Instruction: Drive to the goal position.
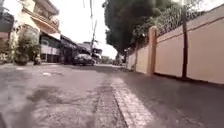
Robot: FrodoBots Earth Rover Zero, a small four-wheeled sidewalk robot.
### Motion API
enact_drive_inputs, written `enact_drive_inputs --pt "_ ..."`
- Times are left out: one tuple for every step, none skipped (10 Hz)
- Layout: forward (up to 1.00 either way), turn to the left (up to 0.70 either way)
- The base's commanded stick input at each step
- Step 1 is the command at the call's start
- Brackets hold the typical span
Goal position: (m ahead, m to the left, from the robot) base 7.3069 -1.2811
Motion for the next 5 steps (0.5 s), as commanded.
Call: enact_drive_inputs --pt "0.7 0.0" --pt "0.7 0.0" --pt "0.7 0.0" --pt "0.7 0.0" --pt "0.7 0.0"
